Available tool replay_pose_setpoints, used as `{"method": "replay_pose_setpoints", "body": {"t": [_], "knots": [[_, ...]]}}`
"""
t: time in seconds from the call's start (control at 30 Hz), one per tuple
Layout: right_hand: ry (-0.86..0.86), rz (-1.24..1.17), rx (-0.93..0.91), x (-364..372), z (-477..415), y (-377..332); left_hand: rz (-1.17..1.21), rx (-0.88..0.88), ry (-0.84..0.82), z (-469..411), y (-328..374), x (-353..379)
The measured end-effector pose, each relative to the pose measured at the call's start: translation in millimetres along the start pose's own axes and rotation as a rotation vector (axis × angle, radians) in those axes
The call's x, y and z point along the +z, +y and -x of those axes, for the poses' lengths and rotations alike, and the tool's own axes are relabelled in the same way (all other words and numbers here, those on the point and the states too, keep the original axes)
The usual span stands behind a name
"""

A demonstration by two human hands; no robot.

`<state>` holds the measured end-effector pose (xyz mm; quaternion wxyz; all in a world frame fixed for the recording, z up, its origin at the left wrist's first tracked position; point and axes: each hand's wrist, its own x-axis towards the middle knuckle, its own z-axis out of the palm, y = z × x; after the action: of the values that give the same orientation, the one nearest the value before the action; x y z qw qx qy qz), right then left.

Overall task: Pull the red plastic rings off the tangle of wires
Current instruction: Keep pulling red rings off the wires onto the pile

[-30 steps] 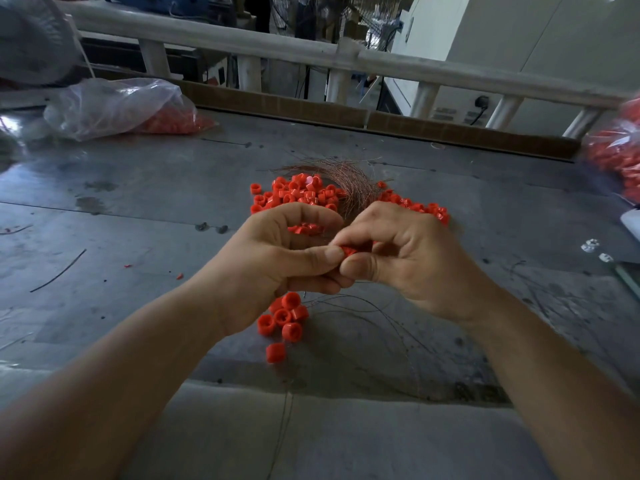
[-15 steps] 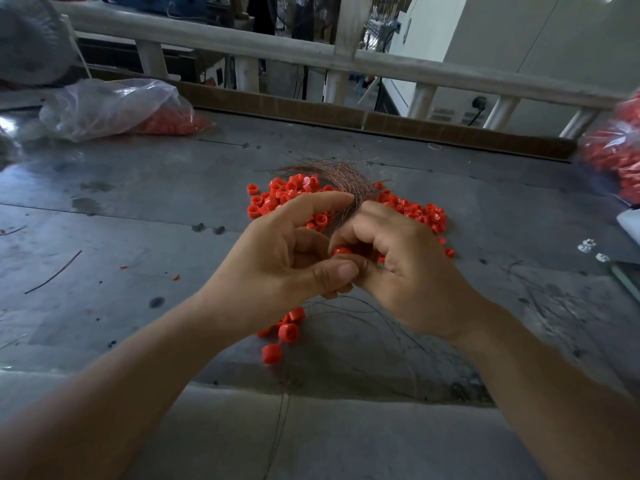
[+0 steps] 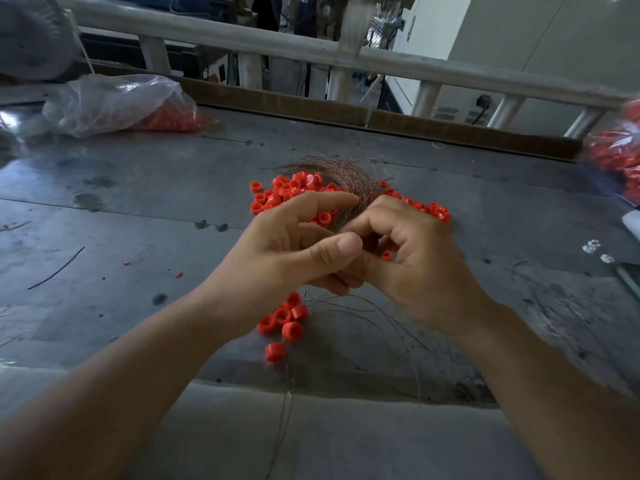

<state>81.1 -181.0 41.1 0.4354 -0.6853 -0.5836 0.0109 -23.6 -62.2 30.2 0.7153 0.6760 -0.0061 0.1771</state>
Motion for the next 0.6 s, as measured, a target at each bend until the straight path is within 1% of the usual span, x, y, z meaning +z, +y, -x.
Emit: {"method": "replay_pose_setpoints", "body": {"t": [0.1,0.23,0.3,0.4,0.47,0.53,0.6], "knots": [[0.006,-0.031,0.026,-0.2,-0.6,2.6,0.017,-0.031,0.034,-2.7,-0.4,-3.6],[-0.071,-0.138,0.156,-3.6,-2.1,5.5,0.099,-0.023,0.074,-4.1,0.1,-8.1],[-0.068,-0.178,0.164,-5.0,-1.9,7.5,0.144,-0.010,0.114,-5.6,0.8,-12.5],[-0.034,-0.112,0.142,-6.9,-2.1,9.2,0.171,0.004,0.140,-7.1,2.2,-16.5],[-0.018,-0.007,0.141,-10.3,-2.6,12.3,0.163,-0.004,0.148,-7.8,2.8,-17.4],[-0.028,0.081,0.168,-14.8,-3.9,15.0,0.128,-0.018,0.178,-8.4,4.1,-20.0],[-0.055,0.115,0.190,-18.7,-4.4,16.3,0.069,-0.039,0.219,-9.3,5.6,-23.8]]}}
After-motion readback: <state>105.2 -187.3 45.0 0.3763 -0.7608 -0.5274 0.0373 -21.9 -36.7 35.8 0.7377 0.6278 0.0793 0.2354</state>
